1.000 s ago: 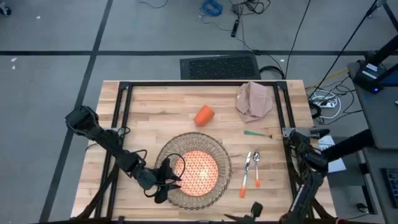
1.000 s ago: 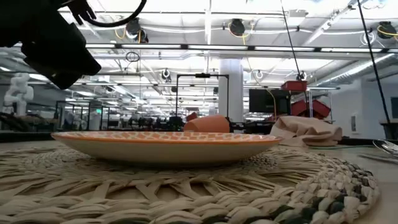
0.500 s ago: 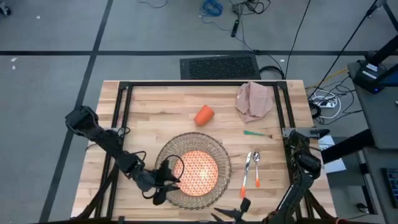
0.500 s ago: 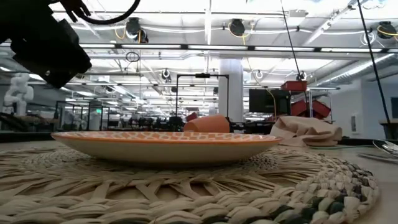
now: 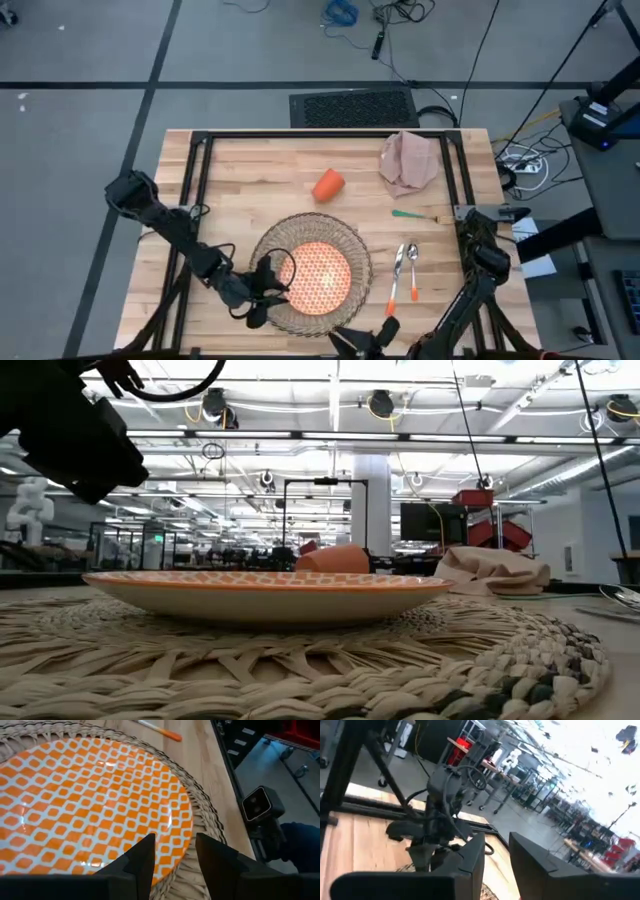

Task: Set table place
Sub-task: Adjust the orange knife

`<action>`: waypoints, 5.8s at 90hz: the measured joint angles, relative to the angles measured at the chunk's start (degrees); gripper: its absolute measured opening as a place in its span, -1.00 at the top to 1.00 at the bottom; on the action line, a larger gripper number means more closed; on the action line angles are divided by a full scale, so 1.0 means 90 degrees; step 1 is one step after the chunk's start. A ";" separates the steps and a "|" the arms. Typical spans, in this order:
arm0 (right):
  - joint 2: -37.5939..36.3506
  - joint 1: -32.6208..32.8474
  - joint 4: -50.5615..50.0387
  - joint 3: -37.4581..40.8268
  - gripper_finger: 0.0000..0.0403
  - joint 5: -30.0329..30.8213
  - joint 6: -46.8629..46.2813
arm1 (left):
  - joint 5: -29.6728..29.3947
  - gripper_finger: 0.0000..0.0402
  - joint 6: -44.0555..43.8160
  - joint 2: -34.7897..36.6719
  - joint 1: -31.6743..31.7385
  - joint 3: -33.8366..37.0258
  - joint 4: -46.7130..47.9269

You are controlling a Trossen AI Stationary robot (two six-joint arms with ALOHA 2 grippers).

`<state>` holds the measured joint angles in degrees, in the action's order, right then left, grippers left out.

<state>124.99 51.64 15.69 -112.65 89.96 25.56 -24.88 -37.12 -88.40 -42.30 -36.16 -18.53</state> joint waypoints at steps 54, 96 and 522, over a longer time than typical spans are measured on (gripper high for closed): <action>-0.0450 0.0274 0.0922 -0.0009 0.66 -0.2306 -0.0401 | 0.0029 0.36 0.0014 0.0001 -0.0152 0.0000 0.0023; 0.0785 0.0397 0.0459 -0.1061 0.65 -0.5105 -0.1116 | -0.0096 0.36 -0.0161 0.0002 -0.0106 0.0000 0.0006; -0.0617 -0.1269 -0.9150 0.3662 0.69 -0.9108 -1.6201 | 0.0262 0.36 0.0658 -0.0002 -0.0151 0.0000 0.0603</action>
<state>119.44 40.22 -66.66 -79.69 7.99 -120.25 -22.52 -31.20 -88.42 -43.66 -36.16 -13.11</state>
